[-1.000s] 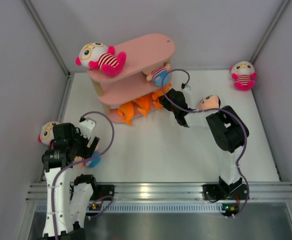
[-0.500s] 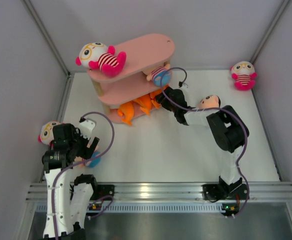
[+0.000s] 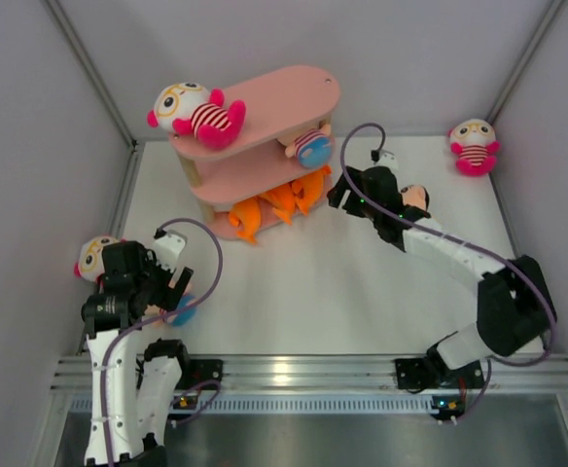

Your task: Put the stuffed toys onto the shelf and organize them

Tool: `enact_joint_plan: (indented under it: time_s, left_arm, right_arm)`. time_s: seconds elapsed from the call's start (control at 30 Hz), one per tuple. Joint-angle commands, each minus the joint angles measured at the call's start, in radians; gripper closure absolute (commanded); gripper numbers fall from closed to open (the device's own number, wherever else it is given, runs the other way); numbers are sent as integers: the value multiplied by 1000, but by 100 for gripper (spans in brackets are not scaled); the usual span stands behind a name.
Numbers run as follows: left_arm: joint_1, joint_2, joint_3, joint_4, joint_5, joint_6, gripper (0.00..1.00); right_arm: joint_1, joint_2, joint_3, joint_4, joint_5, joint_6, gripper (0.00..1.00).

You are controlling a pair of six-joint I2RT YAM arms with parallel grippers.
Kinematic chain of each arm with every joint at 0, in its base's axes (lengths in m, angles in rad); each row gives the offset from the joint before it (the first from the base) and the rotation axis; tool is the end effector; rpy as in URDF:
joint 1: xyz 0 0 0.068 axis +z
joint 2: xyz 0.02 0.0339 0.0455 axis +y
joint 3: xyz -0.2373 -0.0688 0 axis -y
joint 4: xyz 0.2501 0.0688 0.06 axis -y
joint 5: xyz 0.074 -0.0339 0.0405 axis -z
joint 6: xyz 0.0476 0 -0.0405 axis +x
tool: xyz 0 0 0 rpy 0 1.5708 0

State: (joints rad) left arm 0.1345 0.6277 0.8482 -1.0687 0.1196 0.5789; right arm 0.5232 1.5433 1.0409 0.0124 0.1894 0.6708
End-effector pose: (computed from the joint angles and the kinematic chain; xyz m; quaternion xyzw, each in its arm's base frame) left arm 0.1386 0.0130 0.2752 0.2264 0.9062 0.0708 0.3502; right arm 0.3233 0.1762 0.2260 0.1115 0.8478 0.2209 0.4692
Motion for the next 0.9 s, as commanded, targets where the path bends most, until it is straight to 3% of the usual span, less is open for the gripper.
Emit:
enact_joint_plan:
  time_s: [0.0,0.1,0.13,0.17,0.37,0.53,0.67,0.77,0.83,0.87]
  left_arm:
    - [-3,-16,2,38,22,4,5]
    - [-3,-17,-3,38,22,3,5]
    - [-3,-17,-5,39,23,2,5]
    - [-3,-19,-6,38,19,2,5]
    - [-4,-17,-17,38,3,-2,5]
    - [-3,-16,-26,39,-31,-7,5]
    - [-3,3,-35,42,-47,-27,5]
    - [-3,30,-31,56,-63,-51,5]
    - [-3,56,-29,72,-77,-63,5]
    - [-3,63,-29,73,-78,-68,5]
  right_arm:
    - [-52,-198,-91,-196,-18,-103,23]
    - [-158,-331,-197,-279,-132,-140,24]
    - [-199,-347,-224,-302,-248,-148,24]
    - [-291,-365,-235,-352,-286,-157,25]
    - [-559,-463,-363,-330,-308,-156,24]
    - [-617,-428,-432,-155,-301,-85,24]
    - [-618,-284,-440,-31,-330,-39,26]
    - [-618,-218,-447,70,-324,-16,33]
    - [-618,-192,-447,127,-312,-16,63]
    - [-618,-186,-447,144,-309,-16,63]
